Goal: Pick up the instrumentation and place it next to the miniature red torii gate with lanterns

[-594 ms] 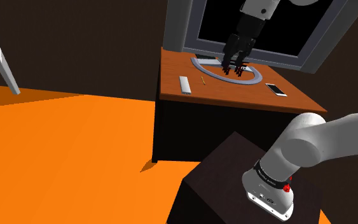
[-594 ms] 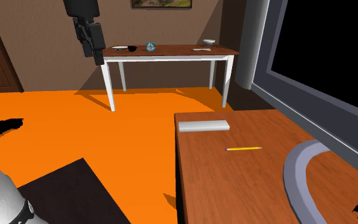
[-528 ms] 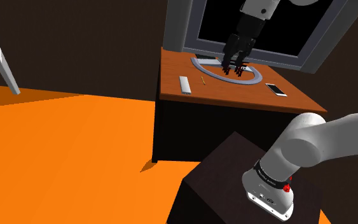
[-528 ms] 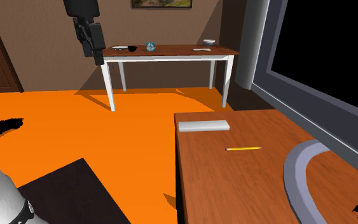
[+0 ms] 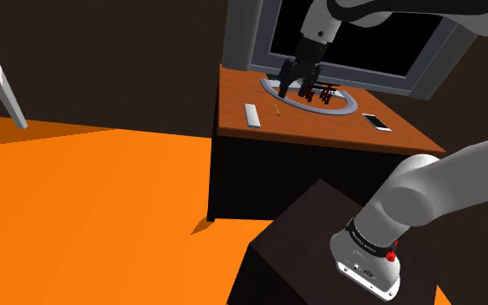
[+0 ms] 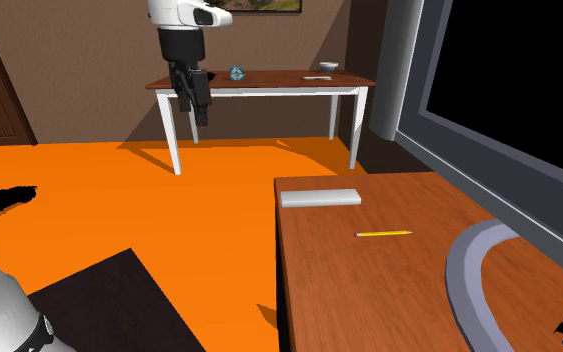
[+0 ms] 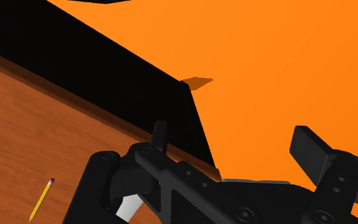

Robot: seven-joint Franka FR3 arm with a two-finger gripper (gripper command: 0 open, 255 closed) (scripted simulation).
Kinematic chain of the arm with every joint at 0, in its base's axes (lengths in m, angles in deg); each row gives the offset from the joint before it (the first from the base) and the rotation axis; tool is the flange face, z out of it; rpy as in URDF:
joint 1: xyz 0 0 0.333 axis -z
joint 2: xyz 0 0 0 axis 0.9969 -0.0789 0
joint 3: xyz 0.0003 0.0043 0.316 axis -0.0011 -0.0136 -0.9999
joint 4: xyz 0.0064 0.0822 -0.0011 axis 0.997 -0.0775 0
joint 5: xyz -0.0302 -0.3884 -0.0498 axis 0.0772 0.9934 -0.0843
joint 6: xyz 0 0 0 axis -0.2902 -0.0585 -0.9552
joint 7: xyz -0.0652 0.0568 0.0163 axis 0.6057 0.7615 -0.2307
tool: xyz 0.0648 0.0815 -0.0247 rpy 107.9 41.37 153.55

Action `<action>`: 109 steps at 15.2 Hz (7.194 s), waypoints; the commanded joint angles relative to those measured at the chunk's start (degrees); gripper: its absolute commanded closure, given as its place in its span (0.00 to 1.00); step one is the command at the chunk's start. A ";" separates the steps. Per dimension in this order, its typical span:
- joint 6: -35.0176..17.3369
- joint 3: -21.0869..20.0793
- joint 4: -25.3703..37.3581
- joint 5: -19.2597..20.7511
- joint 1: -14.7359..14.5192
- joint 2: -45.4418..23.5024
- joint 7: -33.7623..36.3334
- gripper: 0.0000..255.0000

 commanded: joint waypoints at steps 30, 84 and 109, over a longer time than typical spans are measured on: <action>-20.87 4.65 32.23 5.28 7.17 -55.04 10.02 0.00; -0.26 4.80 47.69 5.51 7.17 -49.88 9.85 1.00; 3.35 12.11 44.73 4.34 19.28 -43.10 -9.70 1.00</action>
